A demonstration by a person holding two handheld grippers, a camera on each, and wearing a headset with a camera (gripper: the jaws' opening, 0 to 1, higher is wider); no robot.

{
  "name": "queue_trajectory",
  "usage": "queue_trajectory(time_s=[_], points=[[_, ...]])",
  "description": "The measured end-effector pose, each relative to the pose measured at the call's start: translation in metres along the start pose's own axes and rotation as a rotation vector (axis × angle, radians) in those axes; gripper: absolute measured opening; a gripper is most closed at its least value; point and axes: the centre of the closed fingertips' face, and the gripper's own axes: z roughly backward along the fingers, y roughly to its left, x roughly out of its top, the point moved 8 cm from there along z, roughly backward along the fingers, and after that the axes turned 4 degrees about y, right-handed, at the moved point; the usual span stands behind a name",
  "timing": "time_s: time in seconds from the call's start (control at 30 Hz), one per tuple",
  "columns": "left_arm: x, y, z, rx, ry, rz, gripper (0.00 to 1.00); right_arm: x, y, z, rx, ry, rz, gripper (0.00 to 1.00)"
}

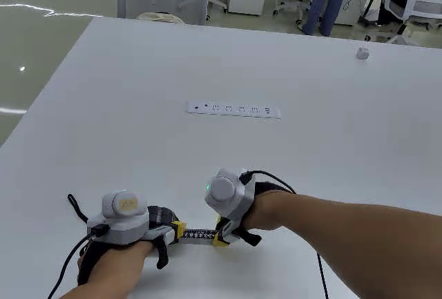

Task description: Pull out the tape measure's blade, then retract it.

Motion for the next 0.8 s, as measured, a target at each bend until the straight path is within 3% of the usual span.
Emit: queue_trajectory(time_s=[0.8], points=[[-0.0001,0.0010,-0.0002,-0.007,-0.001,-0.002,0.61,0.0093,0.0026,-0.0027,0.003,-0.011,-0.003,0.14]])
